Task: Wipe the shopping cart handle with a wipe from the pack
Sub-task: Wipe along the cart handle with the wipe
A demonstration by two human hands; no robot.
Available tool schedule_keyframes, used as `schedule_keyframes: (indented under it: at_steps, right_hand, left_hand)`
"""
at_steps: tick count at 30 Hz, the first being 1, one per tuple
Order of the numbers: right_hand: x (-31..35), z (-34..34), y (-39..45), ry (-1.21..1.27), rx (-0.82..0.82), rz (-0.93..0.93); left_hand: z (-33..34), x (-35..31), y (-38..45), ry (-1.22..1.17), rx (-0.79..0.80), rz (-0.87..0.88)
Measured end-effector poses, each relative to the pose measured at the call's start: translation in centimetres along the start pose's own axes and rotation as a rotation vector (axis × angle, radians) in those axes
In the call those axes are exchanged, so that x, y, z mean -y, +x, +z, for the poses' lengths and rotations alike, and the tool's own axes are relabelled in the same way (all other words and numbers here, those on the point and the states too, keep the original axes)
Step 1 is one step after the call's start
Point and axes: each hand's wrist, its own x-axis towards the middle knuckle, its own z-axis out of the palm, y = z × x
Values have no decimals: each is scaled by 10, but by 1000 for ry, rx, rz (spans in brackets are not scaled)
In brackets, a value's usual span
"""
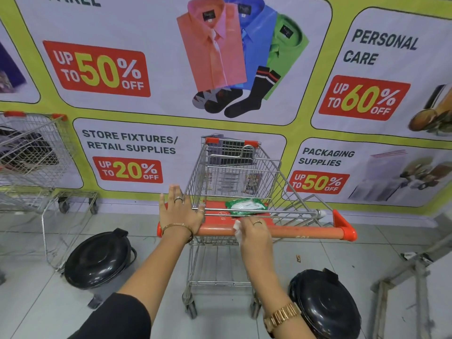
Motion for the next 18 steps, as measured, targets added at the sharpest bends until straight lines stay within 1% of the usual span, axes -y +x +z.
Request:
schedule_keyframes:
  at_steps: [3,5,7,9,13,15,18]
  right_hand:
    - [-12,-7,0,14,44,5]
    - [-31,-18,1,-10,23,72]
    - [-37,-23,2,-33,5,97]
    - [-23,-19,3,-24,25,56]
    - [-5,-11,2,15,29,-109]
    - [-13,-14,3,12,30,-137]
    - [-20,-16,2,13,0,-109]
  left_hand:
    - [-1,2,-1,-1,5,-5]
    - [-1,1,-1,-8,8,-3]
    - [-1,0,-1,-14,3,0]
    - [0,0,-1,-12,4,5]
    - [-1,2,0,4,0,-4]
    - [0,4,1,3,0,-9]
    - [0,2,-1,-4,-8,-9]
